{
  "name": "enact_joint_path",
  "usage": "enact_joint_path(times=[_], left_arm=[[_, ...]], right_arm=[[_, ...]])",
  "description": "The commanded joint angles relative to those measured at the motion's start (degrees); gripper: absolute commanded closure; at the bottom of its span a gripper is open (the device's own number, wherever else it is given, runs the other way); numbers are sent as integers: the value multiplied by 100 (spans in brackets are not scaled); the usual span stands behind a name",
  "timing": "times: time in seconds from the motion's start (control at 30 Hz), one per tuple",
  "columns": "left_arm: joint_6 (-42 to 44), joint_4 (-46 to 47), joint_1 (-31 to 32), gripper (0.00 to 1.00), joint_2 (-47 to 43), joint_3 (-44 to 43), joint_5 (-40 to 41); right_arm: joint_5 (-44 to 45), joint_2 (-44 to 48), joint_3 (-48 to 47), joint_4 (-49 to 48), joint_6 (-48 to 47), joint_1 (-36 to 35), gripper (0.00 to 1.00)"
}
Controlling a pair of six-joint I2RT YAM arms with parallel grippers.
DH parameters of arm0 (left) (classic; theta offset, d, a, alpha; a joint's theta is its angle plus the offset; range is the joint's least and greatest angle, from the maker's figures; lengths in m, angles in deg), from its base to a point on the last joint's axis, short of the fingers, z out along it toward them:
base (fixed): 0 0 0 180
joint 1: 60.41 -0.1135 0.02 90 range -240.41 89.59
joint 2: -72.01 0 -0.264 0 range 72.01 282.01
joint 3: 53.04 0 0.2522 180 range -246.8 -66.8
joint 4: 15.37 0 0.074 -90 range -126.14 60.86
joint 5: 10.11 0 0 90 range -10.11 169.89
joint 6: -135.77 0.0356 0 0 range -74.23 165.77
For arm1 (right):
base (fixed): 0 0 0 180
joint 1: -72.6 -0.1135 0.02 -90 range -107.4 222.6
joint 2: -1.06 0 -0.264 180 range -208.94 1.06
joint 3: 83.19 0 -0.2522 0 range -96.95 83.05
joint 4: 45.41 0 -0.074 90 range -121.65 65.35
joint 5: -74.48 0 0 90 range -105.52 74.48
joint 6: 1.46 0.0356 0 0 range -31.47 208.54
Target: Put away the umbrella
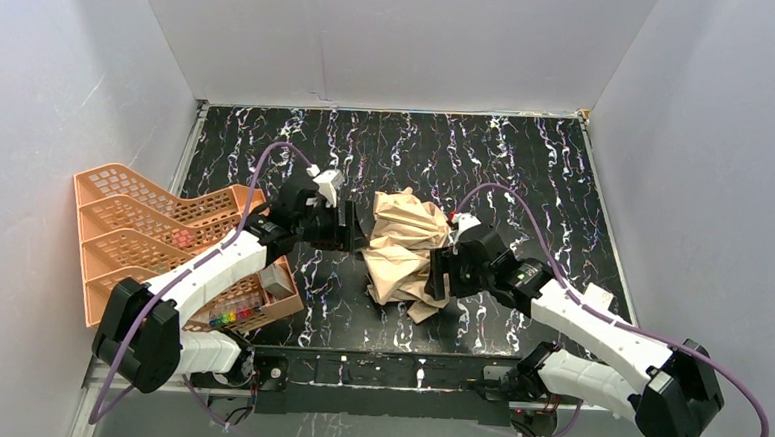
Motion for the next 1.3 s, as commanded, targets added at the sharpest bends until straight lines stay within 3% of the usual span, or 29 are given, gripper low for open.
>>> enact_joint_path(times=[0.0,0.23,0.53,0.67,0.9,1.13,1.27], left_arm=[[-215,325,183,28,-114,50,-72],[-259,538,194,31,-105,48,82],[-444,133,190,33,-570,76,927],[-446,13,185,33,-738,207,956],[-484,-50,185,32,-835,353,915],[-460,-88,185,32,-809,333,919],[-425,-102,177,32,-798,339,906]], right_arm=[[-26,196,63,-310,120,-45,22],[-992,434,-376,-1701,-1131,-53,30],[-2150,-711,-889,-2552,-3446,-51,17],[-2633,-1206,-1184,-2233,-4431,-52,20],[-2653,-1859,-1523,-1719,-4971,-62,21],[-2361,-2477,-1727,-1488,-5146,-66,33],[-1893,-2656,-1788,-1679,-4967,-71,59]])
